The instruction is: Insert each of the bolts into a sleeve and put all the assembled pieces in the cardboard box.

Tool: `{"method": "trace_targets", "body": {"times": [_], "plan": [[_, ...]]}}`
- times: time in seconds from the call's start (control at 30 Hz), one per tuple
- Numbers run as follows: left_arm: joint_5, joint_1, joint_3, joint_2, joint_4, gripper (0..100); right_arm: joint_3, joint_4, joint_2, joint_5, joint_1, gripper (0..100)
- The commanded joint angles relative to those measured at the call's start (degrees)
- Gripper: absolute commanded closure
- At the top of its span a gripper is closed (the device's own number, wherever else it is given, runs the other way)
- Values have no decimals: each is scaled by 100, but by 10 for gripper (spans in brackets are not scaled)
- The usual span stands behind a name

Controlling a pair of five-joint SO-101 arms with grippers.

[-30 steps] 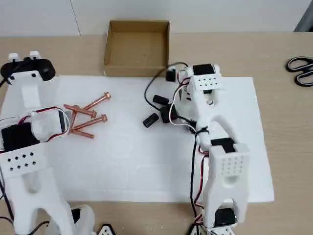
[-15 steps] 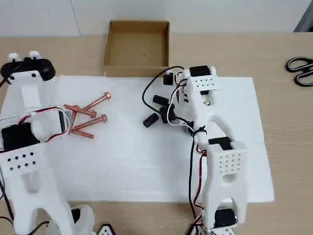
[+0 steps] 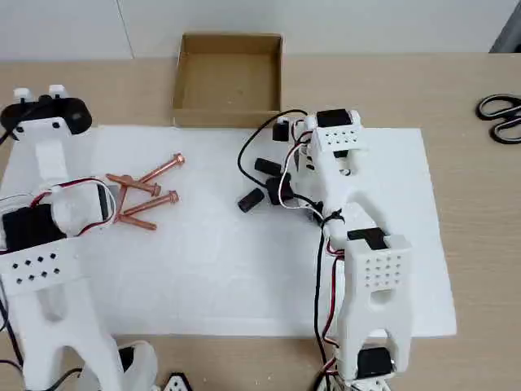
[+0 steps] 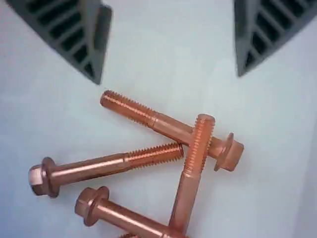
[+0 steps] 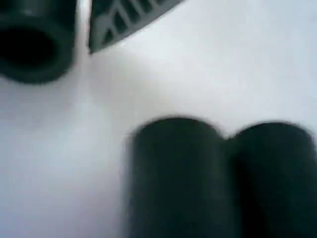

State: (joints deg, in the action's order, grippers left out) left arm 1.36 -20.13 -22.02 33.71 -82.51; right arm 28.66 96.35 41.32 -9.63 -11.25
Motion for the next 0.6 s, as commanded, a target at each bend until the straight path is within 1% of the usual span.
{"method": "trace_targets", "body": {"times": [0.0, 0.07, 0.17, 0.27, 0.47, 0.57], "plan": [[-26, -18, 31, -9, 0, 830, 53, -259, 136, 35, 48, 998], [-26, -18, 31, -9, 0, 830, 53, -198, 207, 35, 66, 986], [-35, -18, 31, -9, -9, 830, 105, -31, 110, 0, 75, 994], [-44, -18, 31, -9, -62, 830, 246, 180, -312, -9, 84, 994], [-35, 0, 57, -35, -246, 830, 237, 251, -1411, -9, 75, 995], [-35, 0, 136, -378, -255, 830, 237, 251, -1543, -9, 75, 995]]}}
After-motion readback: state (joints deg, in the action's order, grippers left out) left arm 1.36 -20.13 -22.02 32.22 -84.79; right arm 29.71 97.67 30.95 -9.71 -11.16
